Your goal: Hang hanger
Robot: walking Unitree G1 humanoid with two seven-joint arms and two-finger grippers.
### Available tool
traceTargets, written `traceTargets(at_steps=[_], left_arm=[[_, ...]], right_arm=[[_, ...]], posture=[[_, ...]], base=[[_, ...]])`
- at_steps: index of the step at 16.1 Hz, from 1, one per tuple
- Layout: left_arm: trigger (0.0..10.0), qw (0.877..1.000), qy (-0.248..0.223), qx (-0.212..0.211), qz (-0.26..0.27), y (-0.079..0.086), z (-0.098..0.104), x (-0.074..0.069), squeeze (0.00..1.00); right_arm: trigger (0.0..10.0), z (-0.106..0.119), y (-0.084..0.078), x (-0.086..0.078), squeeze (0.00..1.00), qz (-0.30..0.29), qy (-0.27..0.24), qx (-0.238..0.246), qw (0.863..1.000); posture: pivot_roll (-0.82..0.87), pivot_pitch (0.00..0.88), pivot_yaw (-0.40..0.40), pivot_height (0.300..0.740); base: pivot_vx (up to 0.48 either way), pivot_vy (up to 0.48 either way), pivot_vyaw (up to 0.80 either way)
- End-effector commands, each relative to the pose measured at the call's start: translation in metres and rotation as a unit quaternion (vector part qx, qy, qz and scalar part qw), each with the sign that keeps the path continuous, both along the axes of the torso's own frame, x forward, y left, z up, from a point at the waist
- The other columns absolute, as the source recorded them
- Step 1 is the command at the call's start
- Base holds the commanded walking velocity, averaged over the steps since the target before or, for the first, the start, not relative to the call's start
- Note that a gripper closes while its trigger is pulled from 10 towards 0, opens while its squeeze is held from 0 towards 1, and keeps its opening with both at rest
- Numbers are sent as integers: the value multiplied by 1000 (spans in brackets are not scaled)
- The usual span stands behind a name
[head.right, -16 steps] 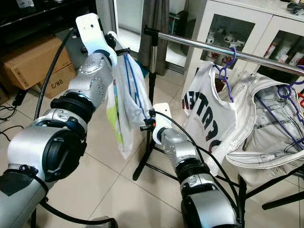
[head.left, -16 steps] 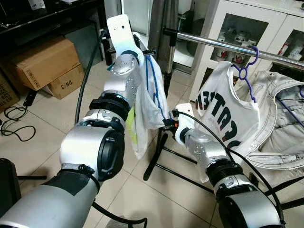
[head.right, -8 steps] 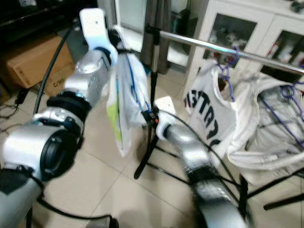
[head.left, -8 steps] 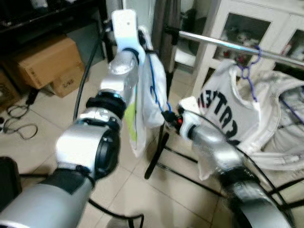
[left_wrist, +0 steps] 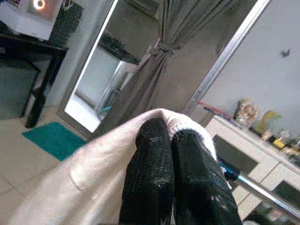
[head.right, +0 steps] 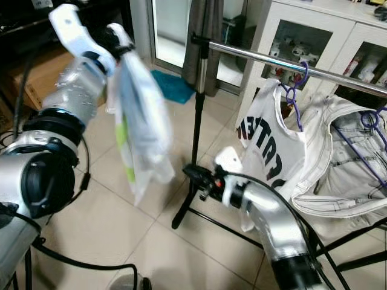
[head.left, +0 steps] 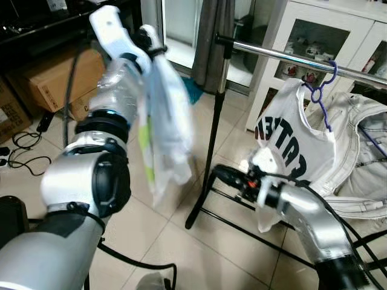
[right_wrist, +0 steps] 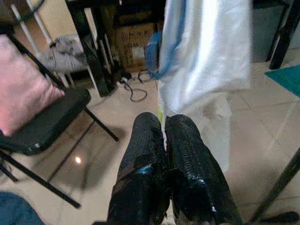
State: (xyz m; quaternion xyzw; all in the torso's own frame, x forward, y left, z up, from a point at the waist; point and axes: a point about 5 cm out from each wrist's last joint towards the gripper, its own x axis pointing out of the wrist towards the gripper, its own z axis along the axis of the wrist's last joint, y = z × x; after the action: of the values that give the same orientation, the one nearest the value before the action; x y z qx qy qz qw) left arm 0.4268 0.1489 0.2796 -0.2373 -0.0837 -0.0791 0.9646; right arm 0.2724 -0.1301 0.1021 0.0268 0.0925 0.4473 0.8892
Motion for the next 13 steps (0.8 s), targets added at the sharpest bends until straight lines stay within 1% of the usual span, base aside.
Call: traceTargets(at_steps=[1, 2, 3, 4, 5, 6, 7, 8, 9, 10, 11, 12, 13], left_arm=[[0, 1000, -1, -1, -20, -6, -2, -1, 0], [0, 1000, 4, 0, -21, -7, -5, -1, 0], [0, 999, 16, 31, -20, -10, -13, -1, 0], [0, 998, 20, 63, -16, -11, -17, -2, 0], [0, 994, 26, 108, -5, -11, -23, -2, 0], [0, 989, 34, 144, 0, -12, -31, -4, 0], [0, 981, 42, 189, -22, -16, -44, -7, 0], [0, 972, 39, 228, -50, -20, -56, -11, 0], [0, 958, 47, 270, -82, -22, -72, -17, 0], [0, 948, 50, 297, -105, -23, -83, -22, 0], [0, 937, 71, 317, -129, -21, -99, -29, 0], [0, 922, 101, 336, -161, -17, -128, -44, 0], [0, 923, 118, 329, -160, -12, -148, -57, 0]], right_arm=[[0, 11, 0, 0, 0, -13, -14, 28, 999], [0, 12, 1, -1, 0, -17, -14, 33, 999], [0, 11, 4, -4, 0, -25, -10, 28, 999], [7373, 9, 4, -5, 0, -35, -8, 16, 999], [10000, 5, 1, -6, 0, -60, 2, 2, 998], [10000, -1, -2, -8, 0, -83, 15, -11, 996], [10000, -7, -7, -11, 961, -123, 30, -22, 992], [10000, -13, -13, -13, 1000, -163, 40, -33, 985], [10000, -17, -19, -15, 1000, -201, 51, -34, 978], [10000, -18, -21, -17, 1000, -223, 54, -35, 973], [10000, -19, -24, -19, 1000, -243, 57, -37, 968], [10000, -23, -28, -25, 1000, -274, 59, -55, 958], [10000, -28, -31, -31, 1000, -297, 72, -53, 951]], posture=[[24, 0, 17, 740], [24, 0, 17, 740], [24, 0, 15, 740], [25, 0, 14, 740], [26, 0, 12, 740], [26, 0, 10, 740], [24, 0, 12, 740], [20, 0, 16, 740], [18, 0, 22, 740], [12, 0, 27, 740], [0, 0, 37, 740], [-10, 0, 41, 740], [-19, 0, 50, 740]], base=[[0, 0, 0], [0, 0, 0], [0, 0, 0], [0, 0, 0], [0, 0, 0], [0, 0, 0], [0, 0, 0], [0, 0, 0], [0, 0, 0], [0, 0, 0], [0, 0, 0], [0, 0, 0], [0, 0, 0]])
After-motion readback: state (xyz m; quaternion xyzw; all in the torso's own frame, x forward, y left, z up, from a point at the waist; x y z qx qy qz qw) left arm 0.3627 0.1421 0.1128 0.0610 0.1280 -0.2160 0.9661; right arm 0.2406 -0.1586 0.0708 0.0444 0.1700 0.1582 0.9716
